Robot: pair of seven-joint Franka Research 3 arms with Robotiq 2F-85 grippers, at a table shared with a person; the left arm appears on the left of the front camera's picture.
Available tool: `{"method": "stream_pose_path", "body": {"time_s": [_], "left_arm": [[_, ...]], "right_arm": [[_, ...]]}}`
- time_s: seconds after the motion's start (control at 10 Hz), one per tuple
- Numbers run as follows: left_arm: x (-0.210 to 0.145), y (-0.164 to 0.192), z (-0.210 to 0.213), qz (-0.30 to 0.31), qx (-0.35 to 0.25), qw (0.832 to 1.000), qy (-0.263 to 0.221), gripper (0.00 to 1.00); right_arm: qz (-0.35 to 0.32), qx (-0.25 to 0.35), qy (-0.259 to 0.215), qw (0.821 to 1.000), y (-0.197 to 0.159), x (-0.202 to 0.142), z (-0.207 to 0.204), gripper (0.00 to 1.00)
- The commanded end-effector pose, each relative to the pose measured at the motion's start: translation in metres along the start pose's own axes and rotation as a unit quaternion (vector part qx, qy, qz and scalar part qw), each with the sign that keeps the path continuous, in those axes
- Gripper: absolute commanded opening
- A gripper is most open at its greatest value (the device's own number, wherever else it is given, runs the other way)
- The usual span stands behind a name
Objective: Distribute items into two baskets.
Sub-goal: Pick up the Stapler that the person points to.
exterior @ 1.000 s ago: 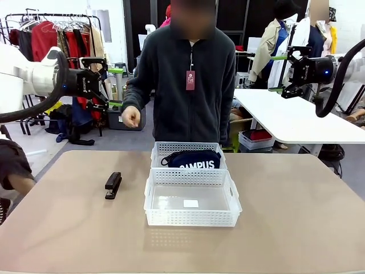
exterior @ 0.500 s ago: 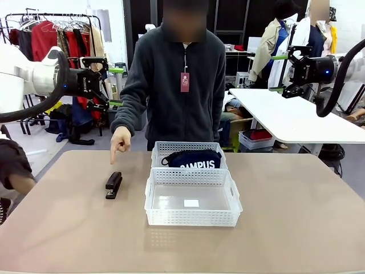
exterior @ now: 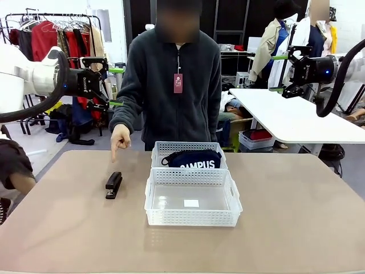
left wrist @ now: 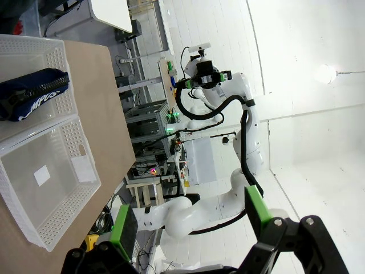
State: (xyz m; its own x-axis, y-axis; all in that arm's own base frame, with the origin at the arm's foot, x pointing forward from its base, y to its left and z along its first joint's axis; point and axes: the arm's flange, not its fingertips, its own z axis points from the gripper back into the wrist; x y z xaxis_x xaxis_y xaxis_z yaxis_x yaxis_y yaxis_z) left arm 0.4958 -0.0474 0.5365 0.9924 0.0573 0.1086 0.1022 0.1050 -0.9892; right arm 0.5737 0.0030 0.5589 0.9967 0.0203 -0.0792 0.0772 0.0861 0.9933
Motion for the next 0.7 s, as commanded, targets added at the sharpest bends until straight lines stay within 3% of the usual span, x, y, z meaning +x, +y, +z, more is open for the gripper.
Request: {"method": "stream_pose_path", "body": {"time_s": [0.0,0.4,0.6], "left_arm": [[0.000,-0.002,0.001,-0.002,0.000,1.000,-0.002,1.00],[0.000,0.000,0.000,0.000,0.000,1.000,0.000,1.00],[-0.005,-0.016,-0.006,-0.027,0.074,0.997,-0.013,1.00]], "right_arm": [[-0.003,0.009,-0.002,1.000,0.004,0.000,0.000,1.00],[-0.003,0.009,-0.002,1.000,0.004,0.000,0.000,1.00],[-0.003,0.009,-0.002,1.000,0.004,0.000,0.000,1.00]]}}
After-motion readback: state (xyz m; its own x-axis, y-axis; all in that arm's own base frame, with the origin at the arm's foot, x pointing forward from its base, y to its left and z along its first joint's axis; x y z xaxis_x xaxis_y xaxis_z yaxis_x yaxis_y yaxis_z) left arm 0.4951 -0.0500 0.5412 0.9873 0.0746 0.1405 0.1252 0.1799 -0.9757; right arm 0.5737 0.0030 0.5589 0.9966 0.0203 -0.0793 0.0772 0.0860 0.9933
